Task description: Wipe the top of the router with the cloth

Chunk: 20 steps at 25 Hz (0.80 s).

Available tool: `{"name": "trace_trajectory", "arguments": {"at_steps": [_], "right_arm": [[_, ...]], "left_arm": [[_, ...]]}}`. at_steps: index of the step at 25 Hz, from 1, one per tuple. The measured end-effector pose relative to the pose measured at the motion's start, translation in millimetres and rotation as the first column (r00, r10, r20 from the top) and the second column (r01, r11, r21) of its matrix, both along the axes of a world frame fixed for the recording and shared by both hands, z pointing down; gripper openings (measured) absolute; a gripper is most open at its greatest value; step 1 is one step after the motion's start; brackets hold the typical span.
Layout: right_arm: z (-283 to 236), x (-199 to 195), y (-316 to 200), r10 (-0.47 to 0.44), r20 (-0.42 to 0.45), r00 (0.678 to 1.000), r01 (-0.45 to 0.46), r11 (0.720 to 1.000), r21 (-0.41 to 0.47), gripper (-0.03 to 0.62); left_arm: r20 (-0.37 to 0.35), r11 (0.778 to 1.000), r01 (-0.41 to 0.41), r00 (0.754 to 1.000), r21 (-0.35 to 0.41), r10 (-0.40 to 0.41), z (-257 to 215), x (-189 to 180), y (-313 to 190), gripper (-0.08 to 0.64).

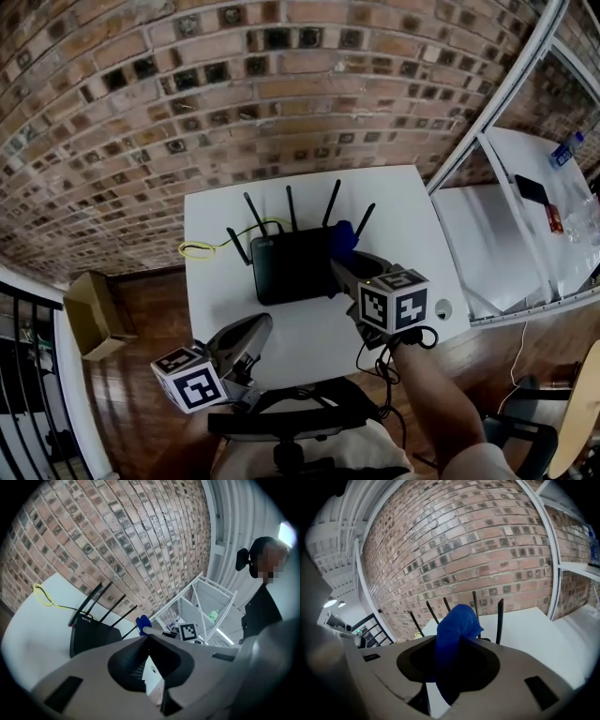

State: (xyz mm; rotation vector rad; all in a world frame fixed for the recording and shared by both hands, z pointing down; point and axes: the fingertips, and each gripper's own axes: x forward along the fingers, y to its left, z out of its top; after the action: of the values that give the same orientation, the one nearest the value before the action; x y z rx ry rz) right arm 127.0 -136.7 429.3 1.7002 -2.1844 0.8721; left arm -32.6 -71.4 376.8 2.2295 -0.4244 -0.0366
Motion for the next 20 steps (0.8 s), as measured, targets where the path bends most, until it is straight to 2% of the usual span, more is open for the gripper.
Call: {"name": "trace_trajectory", "arguments": {"at_steps": [4,9,12,16,20], "right_arm": [[2,28,-17,0.004,0.002,1.0,-0.004,1.0,-0.005,0.143],[-27,50,-45,0.005,0.017,1.0,-0.006,0.998,0.066,0.143],[-37,57,-58,0.002,0.052,0.999,-0.007,0.996,0.093,0.143],[-26,62,-66,0.006,0.097,0.995,-0.014,0.996,0.084,0.143],[-5,75,-62,0.052,0.146,0.988,-0.06,0.997,0.047,0.143]], "left_arm": [[0.028,1.0,0.012,1.0,-0.025,-0.011,4,15,0,0.008],[0.019,0.999,0.034,0.999,-0.011,-0.033,-4,35,-8,0.008],[0.032,0.999,0.03,0.999,-0.036,-0.029,0,47,-7,0.008],[0.015,0.999,0.034,0.999,-0.026,-0.034,-3,59,-11,0.008],[0.034,0.999,0.038,0.999,-0.029,-0.037,3,60,-16,0.008]]}}
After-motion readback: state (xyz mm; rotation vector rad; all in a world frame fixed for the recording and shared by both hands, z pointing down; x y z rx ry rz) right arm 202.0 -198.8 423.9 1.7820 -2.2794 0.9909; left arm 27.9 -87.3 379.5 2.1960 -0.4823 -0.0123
